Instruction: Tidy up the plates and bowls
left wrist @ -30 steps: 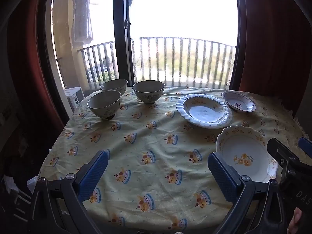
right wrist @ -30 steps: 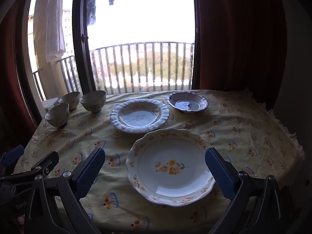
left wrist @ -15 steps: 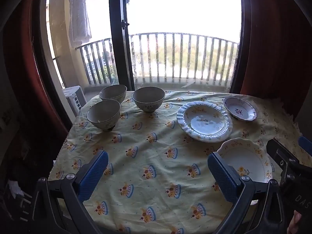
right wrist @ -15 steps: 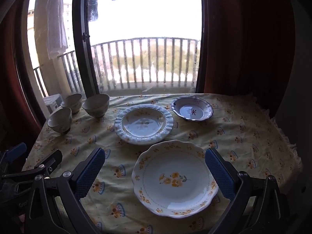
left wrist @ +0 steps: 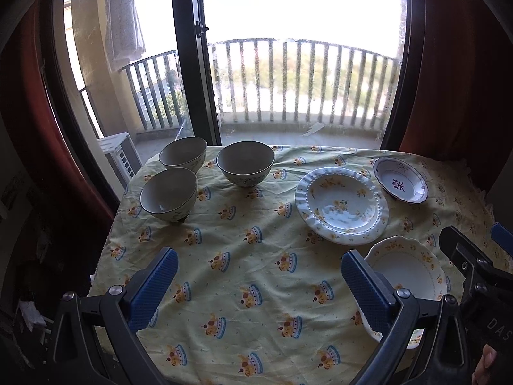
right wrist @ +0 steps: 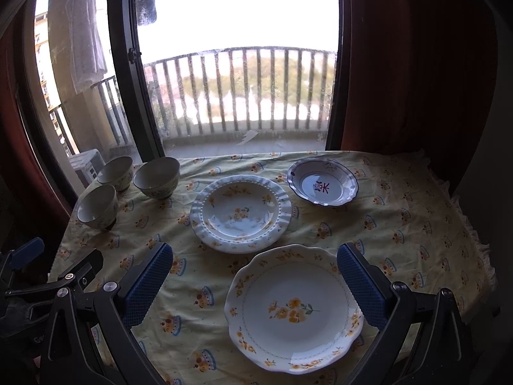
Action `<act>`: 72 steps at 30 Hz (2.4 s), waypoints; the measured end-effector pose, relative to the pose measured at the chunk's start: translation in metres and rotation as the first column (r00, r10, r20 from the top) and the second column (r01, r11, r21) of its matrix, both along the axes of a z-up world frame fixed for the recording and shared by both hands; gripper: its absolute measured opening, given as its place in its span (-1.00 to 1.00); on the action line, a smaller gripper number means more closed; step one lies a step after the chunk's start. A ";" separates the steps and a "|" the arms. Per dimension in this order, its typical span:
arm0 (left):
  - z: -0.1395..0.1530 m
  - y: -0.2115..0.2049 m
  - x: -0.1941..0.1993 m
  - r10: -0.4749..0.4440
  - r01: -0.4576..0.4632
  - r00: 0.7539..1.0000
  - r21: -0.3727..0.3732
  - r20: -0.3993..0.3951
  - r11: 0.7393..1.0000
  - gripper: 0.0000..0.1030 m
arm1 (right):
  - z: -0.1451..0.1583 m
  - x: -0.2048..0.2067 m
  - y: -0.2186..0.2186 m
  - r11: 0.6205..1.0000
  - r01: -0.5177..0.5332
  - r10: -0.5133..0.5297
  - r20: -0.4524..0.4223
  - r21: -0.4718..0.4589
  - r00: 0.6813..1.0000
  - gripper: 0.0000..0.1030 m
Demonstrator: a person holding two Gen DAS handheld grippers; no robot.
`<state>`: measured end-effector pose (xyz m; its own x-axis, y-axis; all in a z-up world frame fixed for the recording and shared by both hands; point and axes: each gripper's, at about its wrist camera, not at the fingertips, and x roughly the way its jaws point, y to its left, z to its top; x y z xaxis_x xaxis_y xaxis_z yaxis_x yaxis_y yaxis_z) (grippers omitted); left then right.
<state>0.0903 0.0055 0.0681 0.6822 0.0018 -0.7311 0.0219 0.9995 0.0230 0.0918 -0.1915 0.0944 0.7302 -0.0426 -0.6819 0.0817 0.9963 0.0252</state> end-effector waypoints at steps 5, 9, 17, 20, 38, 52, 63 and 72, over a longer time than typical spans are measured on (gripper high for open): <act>-0.004 0.006 0.010 -0.021 0.021 1.000 -0.021 -0.023 1.000 0.99 | -0.001 0.006 0.006 0.999 0.023 -0.023 -0.026 -0.023 0.999 1.00; -0.007 0.011 0.016 -0.038 0.037 0.998 -0.033 -0.040 0.999 0.97 | -0.004 0.010 0.010 0.999 0.054 -0.054 -0.055 -0.002 0.997 1.00; -0.008 0.017 0.027 -0.069 0.068 0.997 -0.031 -0.043 0.997 0.97 | -0.006 0.018 0.017 0.996 0.085 -0.085 -0.068 -0.014 0.994 1.00; -0.008 0.020 0.031 -0.077 0.075 0.996 -0.038 -0.049 0.996 0.97 | -0.006 0.021 0.021 0.996 0.091 -0.092 -0.072 -0.020 0.993 1.00; -0.014 -0.001 0.041 -0.102 0.098 0.991 -0.050 -0.082 0.994 0.97 | -0.013 0.026 0.005 0.993 0.117 -0.118 -0.110 -0.015 0.987 0.99; -0.020 -0.042 0.053 -0.017 0.015 0.996 -0.025 -0.087 1.000 0.96 | -0.025 0.050 -0.036 0.999 0.026 -0.023 -0.125 0.022 0.992 0.95; -0.060 -0.097 0.054 -0.016 0.011 0.986 -0.034 -0.164 0.999 0.86 | -0.062 0.056 -0.088 1.000 0.017 -0.013 -0.206 0.019 0.978 0.85; -0.111 -0.142 0.056 0.003 -0.011 0.957 -0.026 -0.290 1.000 0.71 | -0.112 0.062 -0.124 1.000 -0.021 0.021 -0.313 0.004 0.950 0.79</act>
<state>0.1464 -0.1361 -0.0433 0.4412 -0.0165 -0.8973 0.0167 0.9998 -0.0102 0.1540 -0.3155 -0.0173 0.4812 -0.0294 -0.8761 0.0647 0.9979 0.0021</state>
